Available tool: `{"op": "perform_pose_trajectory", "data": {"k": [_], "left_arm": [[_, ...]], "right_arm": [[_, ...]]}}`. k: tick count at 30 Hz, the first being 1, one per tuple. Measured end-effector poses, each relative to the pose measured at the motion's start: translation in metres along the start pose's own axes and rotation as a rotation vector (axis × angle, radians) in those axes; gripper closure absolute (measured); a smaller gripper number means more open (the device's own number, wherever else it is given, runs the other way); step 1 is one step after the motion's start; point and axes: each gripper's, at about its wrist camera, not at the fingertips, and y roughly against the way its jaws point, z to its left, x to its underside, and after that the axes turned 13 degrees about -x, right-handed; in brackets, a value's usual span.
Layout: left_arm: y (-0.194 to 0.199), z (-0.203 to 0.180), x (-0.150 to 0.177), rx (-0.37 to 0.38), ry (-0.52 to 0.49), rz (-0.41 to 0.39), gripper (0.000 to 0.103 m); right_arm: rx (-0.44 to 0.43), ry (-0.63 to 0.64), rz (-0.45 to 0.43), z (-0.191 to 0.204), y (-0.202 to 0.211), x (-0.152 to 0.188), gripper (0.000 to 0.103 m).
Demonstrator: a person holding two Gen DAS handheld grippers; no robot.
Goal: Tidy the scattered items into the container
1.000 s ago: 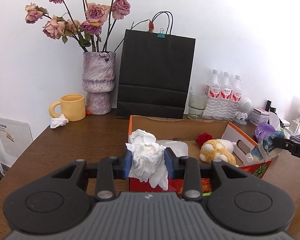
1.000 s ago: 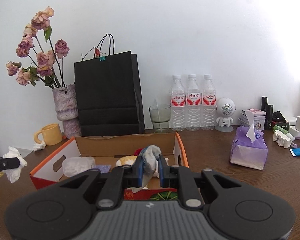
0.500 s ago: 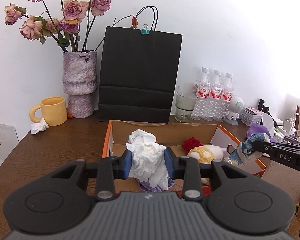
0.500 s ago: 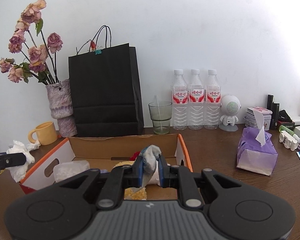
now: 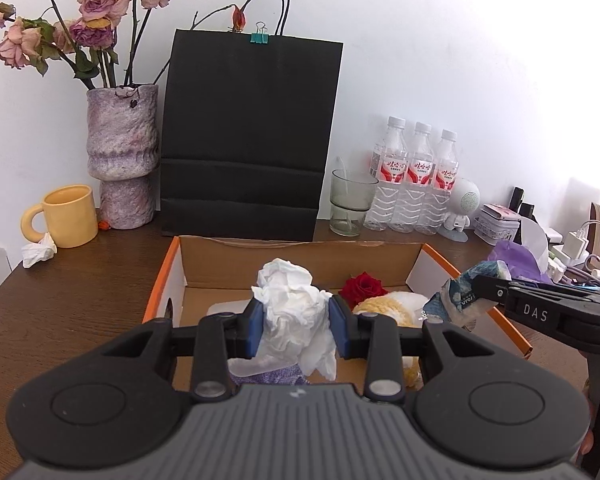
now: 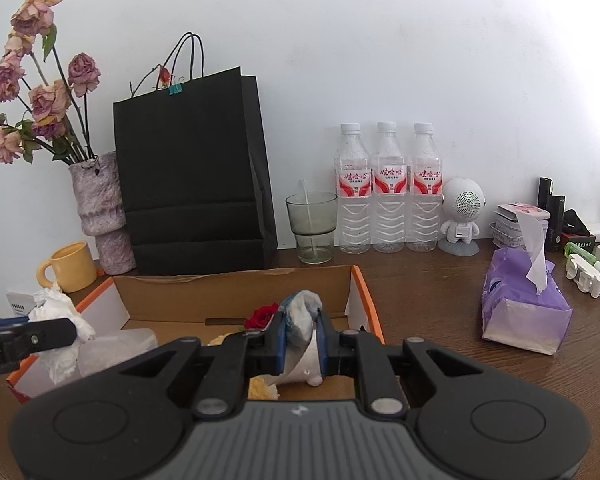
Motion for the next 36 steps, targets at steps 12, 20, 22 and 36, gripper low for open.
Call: {"op": "perform_pose_trajectory", "data": {"k": [12,20,22,36], "left_arm": [[-0.040,-0.029,0.002,0.001,-0.028,0.054,0.068],[-0.055,-0.045,0.011,-0.021,-0.059,0.094,0.068],[-0.057,-0.049,0.012,-0.035,-0.076,0.099,0.068],[-0.077,-0.066,0.026,-0.124,-0.141,0.174,0.068]], "right_arm": [[0.059,0.019,0.065,-0.010,-0.035,0.005,0.089],[0.032,0.045,0.101,-0.006,-0.046,0.014,0.089],[0.025,0.047,0.106,-0.006,-0.047,0.016,0.089],[-0.067,-0.002,0.190,-0.011,-0.060,0.026,0.089]]}}
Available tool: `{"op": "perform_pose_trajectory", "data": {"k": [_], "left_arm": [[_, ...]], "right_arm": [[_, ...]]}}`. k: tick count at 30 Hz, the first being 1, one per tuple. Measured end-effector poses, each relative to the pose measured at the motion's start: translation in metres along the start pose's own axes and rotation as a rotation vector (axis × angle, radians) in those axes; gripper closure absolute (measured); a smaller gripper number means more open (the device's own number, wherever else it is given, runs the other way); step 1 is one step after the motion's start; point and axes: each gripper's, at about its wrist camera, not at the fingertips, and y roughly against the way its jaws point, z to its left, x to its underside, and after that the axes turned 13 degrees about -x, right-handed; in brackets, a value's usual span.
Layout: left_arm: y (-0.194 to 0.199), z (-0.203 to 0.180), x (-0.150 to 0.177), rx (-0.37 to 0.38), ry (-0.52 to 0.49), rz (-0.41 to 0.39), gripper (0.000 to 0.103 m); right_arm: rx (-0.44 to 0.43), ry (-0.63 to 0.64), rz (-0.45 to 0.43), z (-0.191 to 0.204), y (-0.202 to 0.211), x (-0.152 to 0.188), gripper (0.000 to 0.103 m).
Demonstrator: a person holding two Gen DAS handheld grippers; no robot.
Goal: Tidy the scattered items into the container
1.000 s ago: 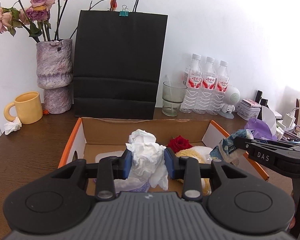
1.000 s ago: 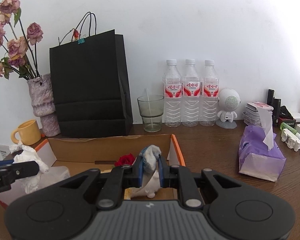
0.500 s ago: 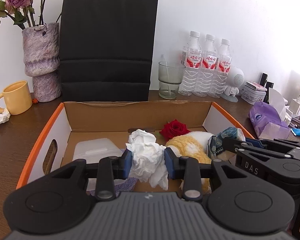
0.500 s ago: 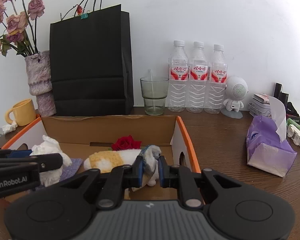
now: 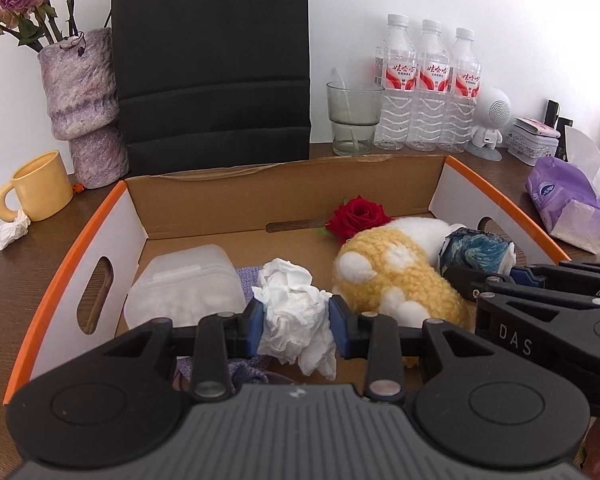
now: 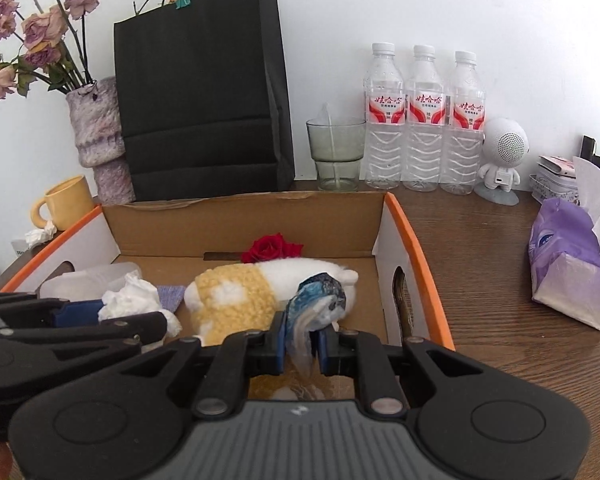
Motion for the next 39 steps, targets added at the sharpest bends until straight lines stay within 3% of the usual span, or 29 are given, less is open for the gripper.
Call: {"op": "perform_pose_trajectory", "data": {"k": [5,21,30,36,39], "left_arm": [[-0.010,-0.001,0.003,-0.003,0.030,0.052,0.067],[-0.010,-0.014,0.003,-0.060,-0.013,0.058,0.062],[-0.009,-0.018,0.003,-0.099,-0.015,0.077,0.050],[-0.010,-0.017,0.001,-0.129,-0.013,0.090,0.037],[-0.010,-0.014,0.001,-0.159,-0.007,0.098,0.025]], "right_arm": [[-0.017,-0.004,0.015,-0.004,-0.004,0.001,0.089],[-0.025,0.010,0.070,-0.001,-0.015,0.006,0.089],[-0.044,-0.013,0.091,-0.005,-0.018,0.006,0.088],[-0.044,-0.018,0.107,-0.006,-0.018,0.004,0.088],[-0.039,-0.015,0.108,-0.005,-0.018,0.003,0.087]]}}
